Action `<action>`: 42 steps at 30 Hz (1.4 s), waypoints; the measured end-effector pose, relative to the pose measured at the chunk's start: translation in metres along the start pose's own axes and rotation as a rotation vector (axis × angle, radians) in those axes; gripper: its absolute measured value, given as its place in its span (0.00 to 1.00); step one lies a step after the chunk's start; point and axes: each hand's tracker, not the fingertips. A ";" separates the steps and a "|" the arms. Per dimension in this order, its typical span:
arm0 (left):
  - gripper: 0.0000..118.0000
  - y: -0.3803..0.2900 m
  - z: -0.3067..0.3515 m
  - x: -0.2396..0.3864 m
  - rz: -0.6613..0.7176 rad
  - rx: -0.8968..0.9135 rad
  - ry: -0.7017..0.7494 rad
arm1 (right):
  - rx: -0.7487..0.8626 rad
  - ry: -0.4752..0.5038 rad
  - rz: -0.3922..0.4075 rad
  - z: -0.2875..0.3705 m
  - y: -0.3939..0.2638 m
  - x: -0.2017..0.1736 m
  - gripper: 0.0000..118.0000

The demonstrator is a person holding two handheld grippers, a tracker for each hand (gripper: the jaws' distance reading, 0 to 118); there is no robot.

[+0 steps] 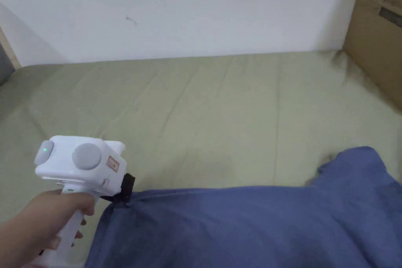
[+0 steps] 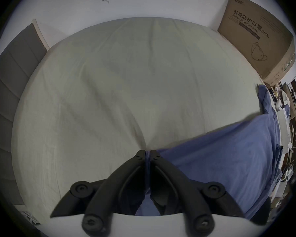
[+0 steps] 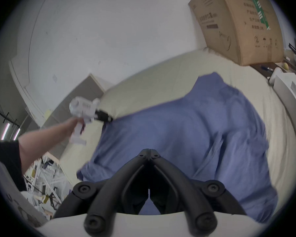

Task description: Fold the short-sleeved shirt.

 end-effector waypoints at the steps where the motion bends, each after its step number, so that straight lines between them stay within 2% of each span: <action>1: 0.02 -0.001 0.003 0.000 -0.009 0.003 0.015 | 0.039 0.000 -0.015 0.001 0.014 0.009 0.00; 4: 0.02 0.000 0.016 0.000 -0.006 0.067 0.016 | 0.058 -0.131 -0.054 -0.015 0.081 0.054 0.00; 6: 0.02 -0.002 0.028 0.001 0.002 0.110 0.004 | 0.026 -0.209 -0.008 -0.041 0.128 0.090 0.00; 9: 0.02 -0.008 0.037 0.009 -0.018 0.134 0.003 | -0.171 -0.282 0.052 -0.099 0.185 0.134 0.00; 11: 0.02 -0.009 0.038 0.012 -0.043 0.128 0.016 | -0.271 -0.319 0.034 -0.131 0.205 0.156 0.00; 12: 0.02 -0.010 0.038 0.012 -0.048 0.128 0.018 | -0.327 -0.305 0.029 -0.153 0.211 0.169 0.00; 13: 0.02 -0.007 0.039 0.010 -0.048 0.126 0.016 | -0.378 -0.315 0.025 -0.167 0.217 0.176 0.04; 14: 0.02 -0.006 0.039 0.009 -0.048 0.125 0.011 | -0.392 -0.345 0.027 -0.180 0.219 0.181 0.26; 15: 0.02 -0.006 0.039 0.009 -0.049 0.123 0.006 | -0.422 -0.375 0.025 -0.193 0.219 0.186 0.70; 16: 0.02 -0.006 0.039 0.009 -0.050 0.119 0.009 | -0.441 -0.405 0.027 -0.201 0.216 0.184 0.84; 18: 0.02 -0.002 0.033 0.001 -0.053 0.114 0.012 | -0.436 -0.407 0.010 -0.218 0.216 0.190 0.81; 21: 0.02 -0.004 0.034 0.007 -0.063 0.096 0.015 | -0.504 -0.427 -0.075 -0.235 0.206 0.199 0.82; 22: 0.02 -0.004 0.033 0.008 -0.065 0.090 0.017 | -0.517 -0.433 -0.075 -0.239 0.202 0.199 0.81; 23: 0.02 -0.004 0.032 0.008 -0.070 0.081 0.017 | -0.536 -0.445 -0.075 -0.242 0.199 0.199 0.77; 24: 0.02 -0.003 0.030 0.009 -0.076 0.074 0.022 | -0.544 -0.450 -0.070 -0.237 0.196 0.194 0.54; 26: 0.02 -0.005 0.027 0.006 -0.084 0.061 0.029 | -0.497 -0.570 0.051 -0.226 0.195 0.184 0.00; 28: 0.02 -0.004 0.026 0.007 -0.087 0.058 0.029 | -0.458 -0.480 -0.013 -0.205 0.198 0.176 0.00; 31: 0.02 -0.009 0.033 0.016 -0.078 0.067 0.036 | -0.421 -0.435 -0.024 -0.182 0.205 0.171 0.00; 33: 0.02 -0.009 0.037 0.013 -0.071 0.085 0.038 | -0.428 -0.387 -0.058 -0.169 0.210 0.166 0.00; 35: 0.02 -0.009 0.043 0.010 -0.059 0.091 0.027 | -0.425 -0.394 -0.037 -0.151 0.212 0.156 0.00; 36: 0.02 -0.009 0.048 0.009 -0.054 0.095 0.017 | -0.420 -0.382 -0.034 -0.152 0.219 0.167 0.00; 42: 0.02 -0.040 0.102 0.007 -0.081 0.177 -0.037 | -0.355 -0.300 -0.056 -0.083 0.215 0.161 0.00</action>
